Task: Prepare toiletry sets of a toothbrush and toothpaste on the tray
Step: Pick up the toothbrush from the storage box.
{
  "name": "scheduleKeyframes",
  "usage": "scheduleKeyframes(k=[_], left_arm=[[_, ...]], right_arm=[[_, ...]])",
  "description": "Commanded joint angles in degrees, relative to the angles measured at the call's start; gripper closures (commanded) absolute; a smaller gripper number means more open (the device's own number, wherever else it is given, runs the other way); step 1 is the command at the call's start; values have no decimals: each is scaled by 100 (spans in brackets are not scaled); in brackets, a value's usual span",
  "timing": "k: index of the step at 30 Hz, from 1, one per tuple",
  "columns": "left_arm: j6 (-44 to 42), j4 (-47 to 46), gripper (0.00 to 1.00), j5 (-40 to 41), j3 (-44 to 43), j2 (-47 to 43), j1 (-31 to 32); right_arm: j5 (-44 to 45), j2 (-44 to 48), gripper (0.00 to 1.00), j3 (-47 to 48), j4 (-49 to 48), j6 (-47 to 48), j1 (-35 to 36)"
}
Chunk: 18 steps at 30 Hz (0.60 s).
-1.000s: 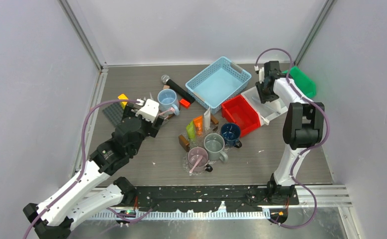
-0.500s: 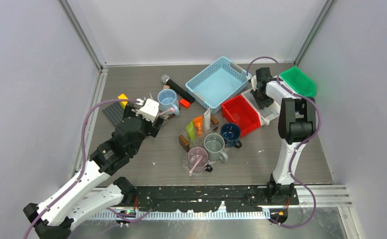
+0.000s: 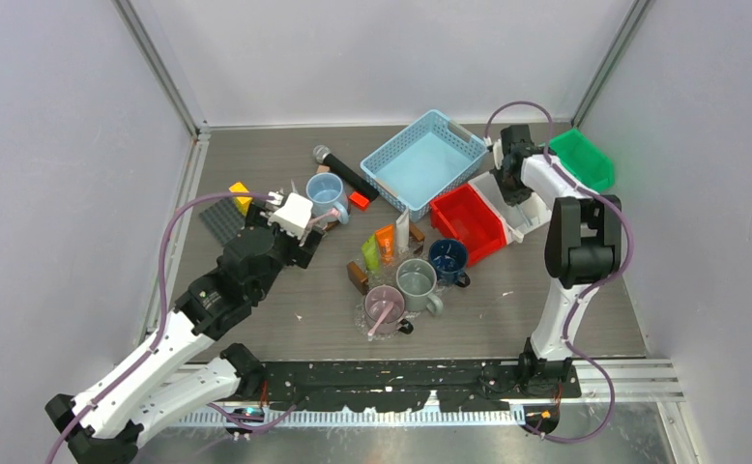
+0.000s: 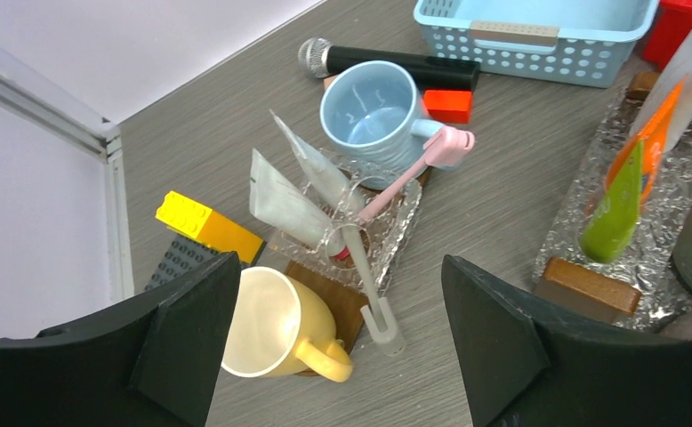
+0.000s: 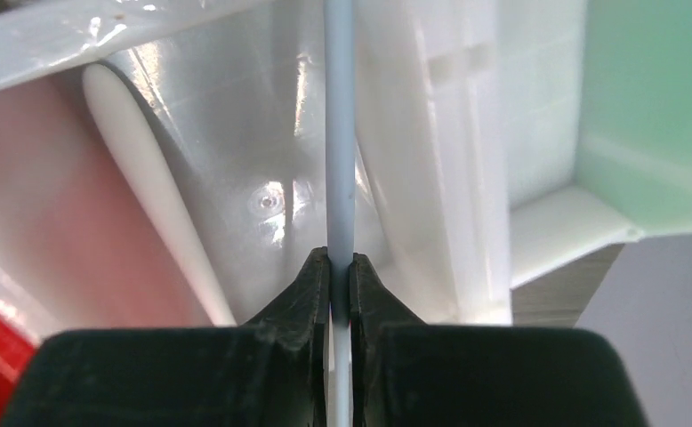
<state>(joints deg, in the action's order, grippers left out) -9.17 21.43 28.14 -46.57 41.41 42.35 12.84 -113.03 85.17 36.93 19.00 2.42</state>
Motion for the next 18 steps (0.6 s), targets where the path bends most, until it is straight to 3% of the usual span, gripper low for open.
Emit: scheduleKeyframes(k=[1,10,18], left_arm=[[214,-226,13,-407,-326,77,-25],[1426,376,15,-1081,-1205,679,-16],[2169,63,16,-1776,-1620,1303,64]], right_arm=[[276,801,99,0,45,-578,5],[96,1975,99,-59,322,-2357,5],[-531,2954,99,-445,306,-3680,59]])
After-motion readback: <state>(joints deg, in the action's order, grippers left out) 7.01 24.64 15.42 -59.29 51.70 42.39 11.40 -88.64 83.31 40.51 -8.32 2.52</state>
